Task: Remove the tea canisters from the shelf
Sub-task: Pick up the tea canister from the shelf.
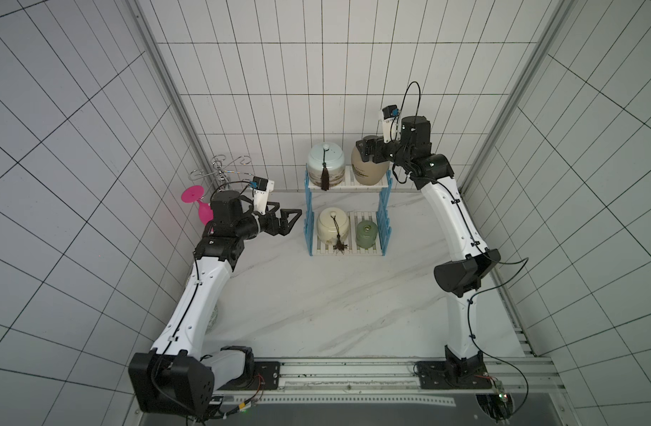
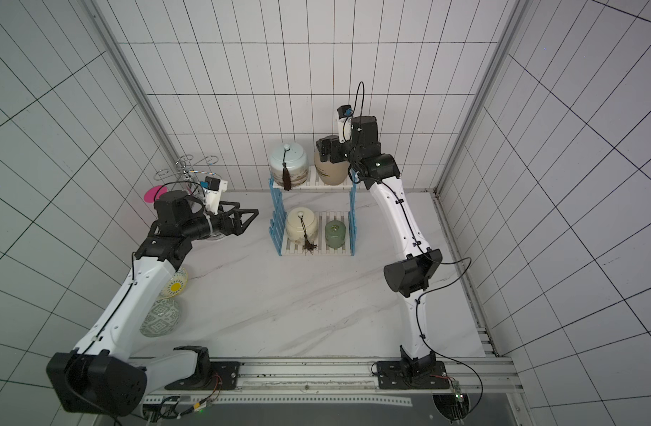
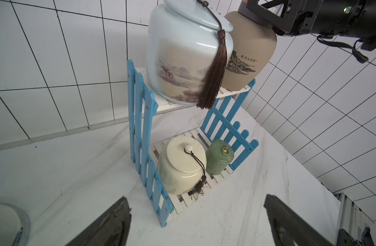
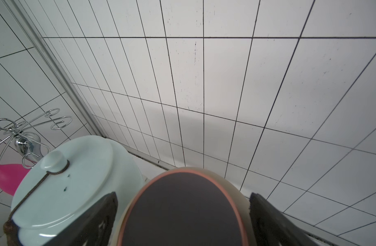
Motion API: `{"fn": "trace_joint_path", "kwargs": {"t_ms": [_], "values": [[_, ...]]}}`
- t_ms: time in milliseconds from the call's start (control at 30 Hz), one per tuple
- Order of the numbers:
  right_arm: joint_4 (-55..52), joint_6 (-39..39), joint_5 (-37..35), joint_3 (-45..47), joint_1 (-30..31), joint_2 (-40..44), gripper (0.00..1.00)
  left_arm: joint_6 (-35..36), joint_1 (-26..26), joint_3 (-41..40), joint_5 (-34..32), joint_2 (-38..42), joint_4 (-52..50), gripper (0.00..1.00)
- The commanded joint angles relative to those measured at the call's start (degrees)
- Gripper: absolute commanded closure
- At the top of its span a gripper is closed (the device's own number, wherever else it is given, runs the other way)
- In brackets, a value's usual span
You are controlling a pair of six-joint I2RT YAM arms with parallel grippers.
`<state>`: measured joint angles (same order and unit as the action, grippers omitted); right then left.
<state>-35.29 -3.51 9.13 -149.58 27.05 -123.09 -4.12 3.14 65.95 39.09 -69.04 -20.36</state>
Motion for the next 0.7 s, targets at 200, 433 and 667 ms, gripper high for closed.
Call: {"fn": "trace_joint_path", "kwargs": {"t_ms": [200,433,667], "values": [[-2.5,2.3,-1.3,-2.0,-0.4,-0.6,0.08,-0.1,-0.5,-0.7,0.5,0.1,1.6,0.01],[-3.8,3.0,-2.2,-1.6,-0.3,-0.7,0.15,-0.2,-0.6,-0.9,0.6,0.1,1.8,0.01],[-3.4,3.7,-2.2,-1.6,0.1,-0.8,0.26,-0.2,-0.7,-1.2,0.6,0.2,2.2,0.01]]}}
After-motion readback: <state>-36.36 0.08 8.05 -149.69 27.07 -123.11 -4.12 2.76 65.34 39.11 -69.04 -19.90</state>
